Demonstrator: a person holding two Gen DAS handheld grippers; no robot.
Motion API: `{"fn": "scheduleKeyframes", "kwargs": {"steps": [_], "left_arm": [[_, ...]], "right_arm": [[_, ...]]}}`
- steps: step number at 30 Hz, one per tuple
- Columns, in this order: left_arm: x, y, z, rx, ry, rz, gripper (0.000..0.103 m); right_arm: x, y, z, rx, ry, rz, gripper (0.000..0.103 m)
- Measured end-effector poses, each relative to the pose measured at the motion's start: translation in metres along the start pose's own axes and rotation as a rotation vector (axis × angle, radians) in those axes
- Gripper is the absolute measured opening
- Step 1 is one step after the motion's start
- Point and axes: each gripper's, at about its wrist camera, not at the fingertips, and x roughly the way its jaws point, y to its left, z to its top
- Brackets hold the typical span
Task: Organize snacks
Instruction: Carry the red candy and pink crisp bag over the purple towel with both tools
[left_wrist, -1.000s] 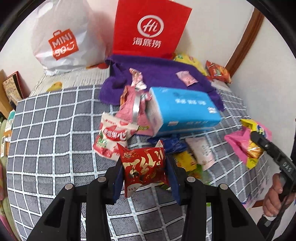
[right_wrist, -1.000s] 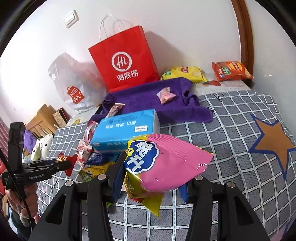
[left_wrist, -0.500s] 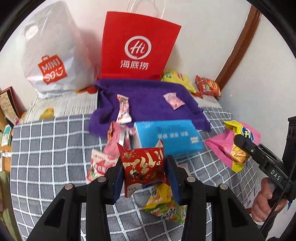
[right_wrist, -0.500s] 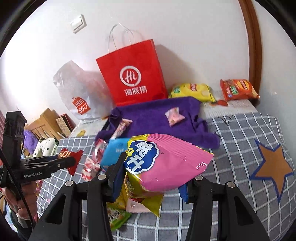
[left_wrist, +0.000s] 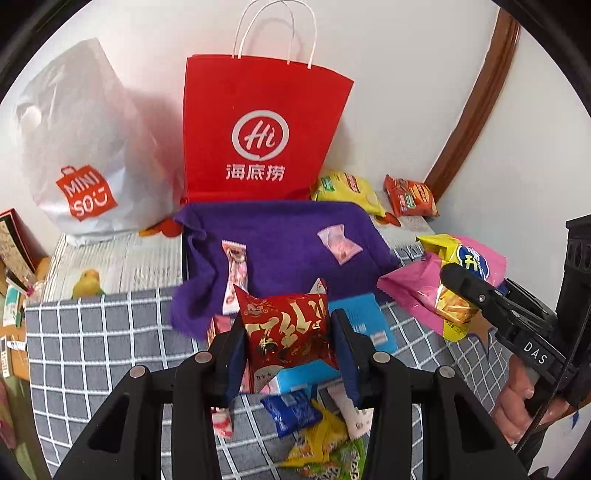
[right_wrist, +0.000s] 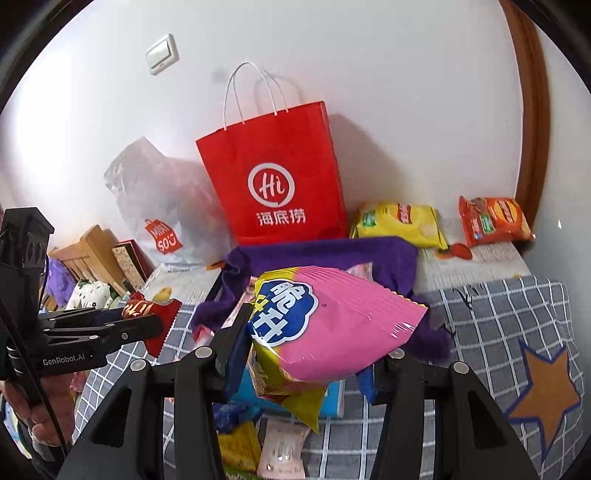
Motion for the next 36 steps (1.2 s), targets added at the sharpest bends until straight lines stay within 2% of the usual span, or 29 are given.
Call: {"fn": "scheduleKeyframes", "kwargs": {"steps": [20, 25, 29, 36], "left_arm": [[0.025, 0.027, 0.045, -0.013, -0.017, 0.028, 0.041], [0.040, 0.043, 0.050, -0.045, 0.004, 0.025, 0.041], [0.048, 0.055, 0.058, -0.080, 0.016, -0.014, 0.041], [0.064, 0.053, 0.070, -0.068, 0.020, -0.003, 0.041]], "right_arm": [[0.045, -0.004, 0.049, -0.004, -0.019, 0.005, 0.049], [0.057, -0.005, 0.058, -0.009, -0.025, 0.015, 0.049], [0.069, -0.005, 0.064, -0.009, -0.015, 0.016, 0.049], [0.093, -0.005, 0.073, -0.025, 0.002, 0.019, 0.049]]}}
